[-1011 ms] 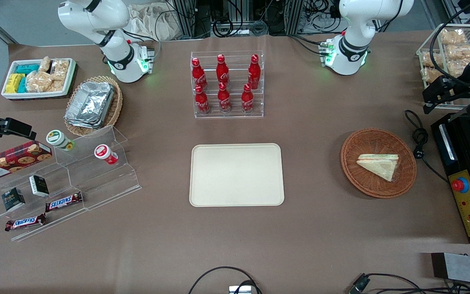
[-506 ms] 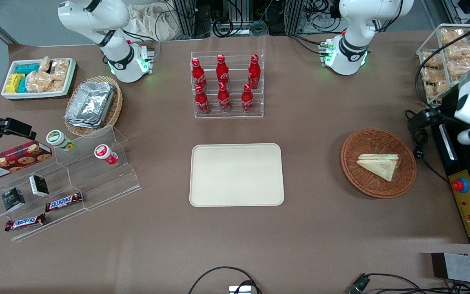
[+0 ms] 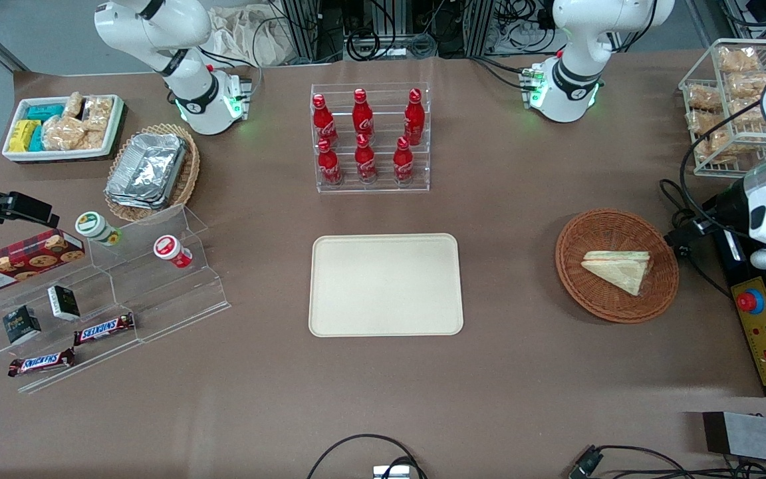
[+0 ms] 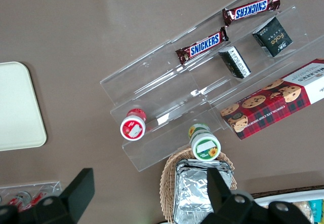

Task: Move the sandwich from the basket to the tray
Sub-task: 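Move the left gripper down over the wrapped sandwich in the wicker basket, then close the left gripper on the wrapped sandwich's crust edge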

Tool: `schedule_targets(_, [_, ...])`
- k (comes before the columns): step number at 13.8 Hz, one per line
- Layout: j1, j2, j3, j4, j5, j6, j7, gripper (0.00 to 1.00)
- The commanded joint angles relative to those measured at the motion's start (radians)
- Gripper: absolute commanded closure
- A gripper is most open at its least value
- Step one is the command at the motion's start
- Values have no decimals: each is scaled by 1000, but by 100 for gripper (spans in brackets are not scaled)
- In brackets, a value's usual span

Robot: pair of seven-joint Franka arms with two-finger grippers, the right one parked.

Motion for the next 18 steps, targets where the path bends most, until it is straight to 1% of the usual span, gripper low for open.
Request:
schedule_targets(1, [-5,-33,42,-140,-50,145,-58,0])
schedule_targets(2, [-6,-34,58,-186,-58,208,-60,0])
schedule_targets(5, [-6,-31,80,-319,-134,397,-78,0])
schedule_targets(6, [-6,-22,79,-344,-142,444,-107,0])
schedule_targets(8, [-15,5,75,-358,-142,489,-193,0])
schedule_targets(12, [-28,44,66,-424,-144,635,-282,0])
schedule_targets(17, [-100,133,65,-495,-146,845,-380,0])
schedule_targets(18, [-100,148,65,-495,-146,857,-389,0])
